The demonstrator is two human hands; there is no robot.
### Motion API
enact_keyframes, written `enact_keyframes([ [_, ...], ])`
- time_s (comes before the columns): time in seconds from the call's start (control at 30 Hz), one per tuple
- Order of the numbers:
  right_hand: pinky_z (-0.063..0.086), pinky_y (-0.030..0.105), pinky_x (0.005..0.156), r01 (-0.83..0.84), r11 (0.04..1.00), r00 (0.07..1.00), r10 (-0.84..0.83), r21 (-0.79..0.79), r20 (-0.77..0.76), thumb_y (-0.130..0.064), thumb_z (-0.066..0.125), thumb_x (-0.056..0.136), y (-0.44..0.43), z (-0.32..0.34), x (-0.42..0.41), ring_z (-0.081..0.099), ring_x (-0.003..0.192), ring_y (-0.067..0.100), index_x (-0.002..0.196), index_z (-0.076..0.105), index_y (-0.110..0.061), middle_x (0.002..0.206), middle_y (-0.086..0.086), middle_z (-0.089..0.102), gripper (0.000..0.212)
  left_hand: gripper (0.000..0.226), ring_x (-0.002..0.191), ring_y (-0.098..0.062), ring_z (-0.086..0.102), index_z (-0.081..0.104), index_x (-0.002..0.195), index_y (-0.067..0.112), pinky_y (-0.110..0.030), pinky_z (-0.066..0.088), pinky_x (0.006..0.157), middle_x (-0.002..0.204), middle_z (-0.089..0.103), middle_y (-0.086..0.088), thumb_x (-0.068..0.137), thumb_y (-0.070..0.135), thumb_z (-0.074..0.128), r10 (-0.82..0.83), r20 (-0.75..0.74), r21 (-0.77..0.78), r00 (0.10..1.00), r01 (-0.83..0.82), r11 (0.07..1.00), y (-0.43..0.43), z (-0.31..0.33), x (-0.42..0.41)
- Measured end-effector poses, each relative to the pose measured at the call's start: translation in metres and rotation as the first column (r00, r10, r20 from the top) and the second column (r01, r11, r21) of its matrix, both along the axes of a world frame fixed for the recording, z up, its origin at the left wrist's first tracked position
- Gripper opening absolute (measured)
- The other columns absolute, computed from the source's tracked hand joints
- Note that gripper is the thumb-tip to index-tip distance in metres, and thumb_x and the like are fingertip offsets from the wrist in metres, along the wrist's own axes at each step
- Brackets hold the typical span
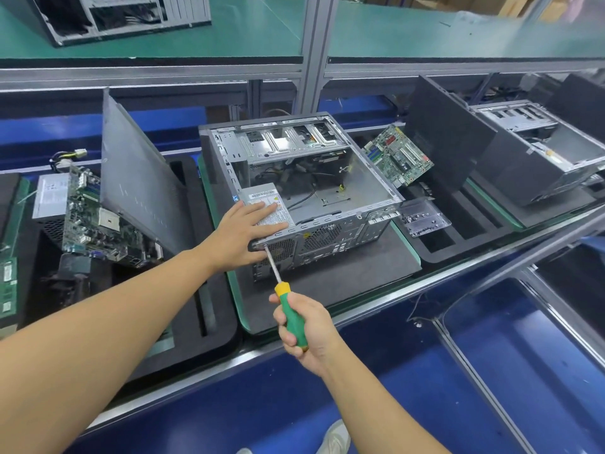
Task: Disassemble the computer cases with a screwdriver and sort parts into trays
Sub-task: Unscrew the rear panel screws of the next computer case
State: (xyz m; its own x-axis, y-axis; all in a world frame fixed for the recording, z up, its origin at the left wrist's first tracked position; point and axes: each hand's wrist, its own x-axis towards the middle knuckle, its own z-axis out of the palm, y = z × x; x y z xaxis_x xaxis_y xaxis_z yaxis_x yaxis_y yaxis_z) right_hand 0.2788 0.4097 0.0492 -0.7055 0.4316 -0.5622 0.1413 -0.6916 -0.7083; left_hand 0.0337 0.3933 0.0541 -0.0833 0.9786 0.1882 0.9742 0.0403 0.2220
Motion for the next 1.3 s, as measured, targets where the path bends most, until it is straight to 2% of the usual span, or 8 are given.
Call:
enact_keyframes([
  [0.1, 0.037, 0.035, 0.05, -0.217, 0.683, 0.919, -0.097, 0.698, 0.382, -0.037, 0.052, 0.099, -0.009, 0.013, -0.002, 0.05, 0.059, 0.021, 0.099, 0.064, -0.016, 0.075, -0.001, 0.062, 0.024, 0.072, 0.148, -0.031, 0.028, 0.043, 0.148, 0.036, -0.055, 0.018, 0.119, 0.161, 0.028, -0.002, 0.084, 0.034, 0.076, -0.003, 0.001, 0.012, 1.0, 0.003, 1.0, 0.0, -0.002, 0.001],
  [0.2, 0.041, 0.034, 0.061, -0.431, 0.333, 0.806, -0.277, 0.839, 0.524, -0.045, 0.054, 0.097, -0.022, 0.023, -0.004, 0.054, 0.073, 0.017, 0.098, 0.054, -0.03, 0.081, -0.01, 0.06, 0.014, 0.074, 0.148, -0.032, 0.026, 0.041, 0.149, 0.035, -0.055, 0.017, 0.119, 0.162, 0.026, -0.003, 0.083, 0.033, 0.075, -0.007, -0.029, -0.011, 1.0, 0.007, 1.0, 0.0, 0.001, 0.0],
  [0.43, 0.036, 0.036, 0.063, -0.466, 0.279, 0.798, -0.277, 0.84, 0.535, -0.037, 0.059, 0.097, -0.013, 0.031, -0.006, 0.064, 0.086, 0.025, 0.098, 0.033, -0.031, 0.098, -0.009, 0.059, 0.026, 0.049, 0.111, -0.013, 0.046, 0.054, 0.114, 0.021, -0.036, 0.034, 0.093, 0.122, 0.05, 0.003, 0.065, 0.026, 0.057, 0.335, 0.453, 0.125, 0.826, -0.431, 0.893, -0.023, 0.013, 0.063],
  [0.6, 0.036, 0.037, 0.067, -0.434, 0.346, 0.793, -0.293, 0.832, 0.535, -0.034, 0.057, 0.097, -0.017, 0.03, -0.009, 0.066, 0.094, 0.028, 0.096, 0.03, -0.029, 0.099, -0.006, 0.059, 0.027, 0.048, 0.058, -0.006, 0.047, 0.041, 0.077, 0.02, -0.031, 0.034, 0.055, 0.07, 0.056, 0.006, 0.08, 0.059, 0.068, 0.527, 0.729, -0.127, 0.437, -0.67, 0.732, -0.021, 0.029, 0.112],
  [0.83, 0.037, 0.036, 0.067, -0.359, 0.378, 0.827, -0.296, 0.853, 0.479, -0.034, 0.052, 0.091, -0.024, 0.033, -0.011, 0.063, 0.094, 0.026, 0.094, 0.031, -0.029, 0.096, -0.007, 0.055, 0.022, 0.048, 0.042, -0.014, 0.052, 0.061, 0.046, 0.014, -0.022, 0.046, 0.051, 0.048, 0.055, -0.002, 0.082, 0.04, 0.08, 0.625, 0.78, -0.591, 0.027, -0.297, 0.75, -0.025, 0.031, 0.121],
  [1.03, 0.044, 0.024, 0.056, -0.205, 0.642, 0.926, -0.118, 0.739, 0.36, -0.036, 0.055, 0.091, -0.014, 0.023, 0.003, 0.057, 0.072, 0.008, 0.097, 0.043, -0.027, 0.096, -0.005, 0.06, 0.016, 0.016, 0.056, -0.013, 0.068, 0.07, 0.083, 0.0, -0.021, 0.055, 0.051, 0.073, 0.073, -0.012, 0.085, 0.014, 0.076, 0.524, 0.827, -0.56, -0.202, -0.215, 0.8, -0.032, 0.032, 0.11],
  [1.13, 0.041, 0.023, 0.04, -0.082, 0.99, 0.976, 0.057, 0.111, 0.21, -0.049, 0.045, 0.1, -0.005, 0.021, 0.021, 0.054, 0.052, 0.014, 0.102, 0.058, -0.018, 0.08, 0.005, 0.062, 0.034, 0.011, 0.07, -0.017, 0.072, 0.064, 0.102, -0.005, -0.025, 0.06, 0.062, 0.09, 0.073, -0.017, 0.092, 0.002, 0.064, 0.442, 0.84, -0.507, -0.316, -0.162, 0.847, -0.034, 0.032, 0.11],
  [1.3, 0.027, 0.021, 0.038, -0.01, 1.0, 0.995, 0.013, -0.026, 0.096, -0.037, 0.048, 0.104, -0.001, 0.016, 0.034, 0.041, 0.05, 0.011, 0.105, 0.059, -0.01, 0.07, 0.004, 0.056, 0.028, 0.022, 0.1, -0.029, 0.071, 0.057, 0.117, -0.004, -0.035, 0.059, 0.085, 0.114, 0.071, -0.021, 0.096, 0.002, 0.056, 0.307, 0.838, -0.383, -0.451, -0.087, 0.919, -0.04, 0.028, 0.108],
])
